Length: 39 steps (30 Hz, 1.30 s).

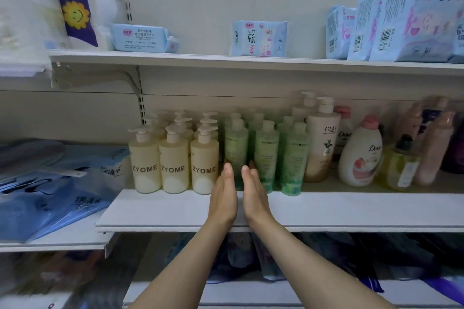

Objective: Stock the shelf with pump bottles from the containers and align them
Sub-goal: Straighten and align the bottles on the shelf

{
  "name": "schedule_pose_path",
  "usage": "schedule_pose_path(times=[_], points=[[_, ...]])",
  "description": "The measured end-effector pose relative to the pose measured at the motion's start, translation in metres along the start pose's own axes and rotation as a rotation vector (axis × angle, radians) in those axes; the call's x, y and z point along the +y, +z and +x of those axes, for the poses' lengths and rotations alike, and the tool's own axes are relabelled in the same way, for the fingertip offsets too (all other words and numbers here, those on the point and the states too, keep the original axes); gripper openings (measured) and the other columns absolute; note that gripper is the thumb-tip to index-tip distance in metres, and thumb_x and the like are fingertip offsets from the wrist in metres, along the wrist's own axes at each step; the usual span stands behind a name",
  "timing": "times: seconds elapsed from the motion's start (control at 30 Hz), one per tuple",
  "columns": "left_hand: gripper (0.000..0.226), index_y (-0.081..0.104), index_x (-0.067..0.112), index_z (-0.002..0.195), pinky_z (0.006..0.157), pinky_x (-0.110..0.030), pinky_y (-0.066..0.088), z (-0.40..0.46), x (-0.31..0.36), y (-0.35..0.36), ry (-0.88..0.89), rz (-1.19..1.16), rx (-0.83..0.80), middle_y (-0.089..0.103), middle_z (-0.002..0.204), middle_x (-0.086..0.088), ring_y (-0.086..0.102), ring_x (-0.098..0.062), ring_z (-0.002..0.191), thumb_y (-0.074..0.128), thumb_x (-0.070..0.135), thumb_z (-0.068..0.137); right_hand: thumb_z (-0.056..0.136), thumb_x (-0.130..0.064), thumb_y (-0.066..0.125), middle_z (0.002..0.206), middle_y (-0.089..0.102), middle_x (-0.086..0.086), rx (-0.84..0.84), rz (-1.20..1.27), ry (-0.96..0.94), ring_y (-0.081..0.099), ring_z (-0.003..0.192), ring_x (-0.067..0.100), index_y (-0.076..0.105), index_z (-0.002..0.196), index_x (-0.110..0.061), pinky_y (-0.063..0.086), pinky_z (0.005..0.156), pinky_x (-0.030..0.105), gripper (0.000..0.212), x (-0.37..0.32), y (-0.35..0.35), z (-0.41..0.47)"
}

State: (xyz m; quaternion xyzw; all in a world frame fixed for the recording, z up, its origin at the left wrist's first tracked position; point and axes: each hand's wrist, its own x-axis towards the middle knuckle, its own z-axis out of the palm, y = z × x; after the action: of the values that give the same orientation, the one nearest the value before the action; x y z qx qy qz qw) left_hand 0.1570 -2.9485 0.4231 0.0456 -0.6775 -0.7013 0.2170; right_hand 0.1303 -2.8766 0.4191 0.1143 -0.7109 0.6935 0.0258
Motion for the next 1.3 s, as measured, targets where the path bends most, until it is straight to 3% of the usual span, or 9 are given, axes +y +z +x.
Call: schedule_pose_path(times=[0.07,0.2,0.3,0.57,0.63,0.73,0.9,1.17,1.3], points=[[0.088,0.042,0.029,0.147,0.106,-0.02,0.03,-0.001,-0.001,0.0,0.009,0.002,0.013,0.044,0.15,0.01,0.039,0.001,0.134,0.026,0.084,0.081,0.104,-0.054,0.033,0.133,0.031,-0.026,-0.002,-0.001,-0.003,0.027,0.122,-0.01,0.027,0.156,-0.031,0.022,0.09,0.004,0.058,0.0,-0.001,0.0],[0.089,0.037,0.025,0.151,0.102,-0.013,0.025,-0.003,-0.002,0.0,0.041,0.059,0.053,0.038,0.154,0.008,0.031,0.006,0.131,0.022,0.081,0.083,0.104,-0.054,0.034,0.142,0.04,-0.021,-0.002,0.029,-0.032,0.039,0.128,-0.002,0.038,0.151,-0.031,0.029,0.103,0.021,0.053,0.0,0.001,0.003],[0.091,0.034,0.021,0.152,0.108,-0.019,0.022,-0.002,-0.002,0.001,0.038,0.097,0.062,0.035,0.157,0.004,0.028,0.006,0.131,0.02,0.078,0.082,0.102,-0.054,0.038,0.135,0.053,-0.011,-0.012,0.076,-0.017,0.05,0.122,0.003,0.054,0.133,-0.028,0.037,0.103,0.024,0.043,-0.003,0.004,0.008],[0.087,0.039,0.023,0.15,0.119,-0.032,0.026,-0.001,-0.003,0.002,0.054,0.122,0.065,0.04,0.153,0.004,0.034,-0.004,0.139,0.018,0.08,0.087,0.094,-0.058,0.049,0.117,0.062,-0.005,0.074,0.066,0.033,0.058,0.114,0.016,0.06,0.128,-0.019,0.046,0.103,0.037,0.053,-0.005,0.013,0.025],[0.086,0.043,0.027,0.147,0.118,-0.032,0.029,-0.001,-0.003,0.002,0.079,0.123,0.058,0.045,0.149,0.007,0.039,-0.001,0.135,0.019,0.08,0.084,0.093,-0.057,0.049,0.108,0.064,-0.01,0.086,0.054,0.038,0.061,0.106,0.012,0.061,0.127,-0.019,0.05,0.096,0.032,0.052,-0.005,0.015,0.029],[0.064,0.048,0.048,0.13,0.109,-0.02,0.032,-0.002,-0.002,0.002,0.109,0.119,0.05,0.05,0.137,0.018,0.042,0.02,0.118,0.02,0.081,0.083,0.096,-0.051,0.052,0.092,0.066,-0.01,0.093,0.072,0.073,0.062,0.085,0.001,0.068,0.104,-0.019,0.046,0.066,0.014,0.037,-0.004,0.016,0.034],[0.03,0.05,0.077,0.091,0.085,-0.006,0.033,-0.002,0.002,0.002,0.108,0.149,0.059,0.056,0.097,0.049,0.045,0.031,0.1,0.022,0.08,0.083,0.098,-0.048,0.052,0.086,0.069,0.0,0.077,0.055,0.077,0.064,0.082,0.013,0.069,0.094,-0.013,0.041,0.051,0.005,0.039,-0.001,0.017,0.039],[0.036,0.051,0.057,0.093,0.078,0.0,0.035,-0.003,0.0,0.002,0.098,0.183,0.065,0.055,0.094,0.035,0.045,0.031,0.095,0.02,0.075,0.087,0.09,-0.066,0.052,0.085,0.069,-0.001,0.06,0.032,0.108,0.066,0.087,0.015,0.065,0.084,-0.024,0.044,0.065,0.02,0.044,-0.002,0.02,0.044],[0.03,0.05,0.055,0.097,0.078,0.002,0.033,-0.003,0.0,0.001,0.112,0.211,0.056,0.054,0.098,0.035,0.045,0.031,0.096,0.021,0.063,0.095,0.089,-0.071,0.052,0.096,0.066,0.002,-0.004,0.008,0.134,0.065,0.103,0.023,0.063,0.092,-0.027,0.051,0.093,0.036,0.045,0.002,0.024,0.048]])
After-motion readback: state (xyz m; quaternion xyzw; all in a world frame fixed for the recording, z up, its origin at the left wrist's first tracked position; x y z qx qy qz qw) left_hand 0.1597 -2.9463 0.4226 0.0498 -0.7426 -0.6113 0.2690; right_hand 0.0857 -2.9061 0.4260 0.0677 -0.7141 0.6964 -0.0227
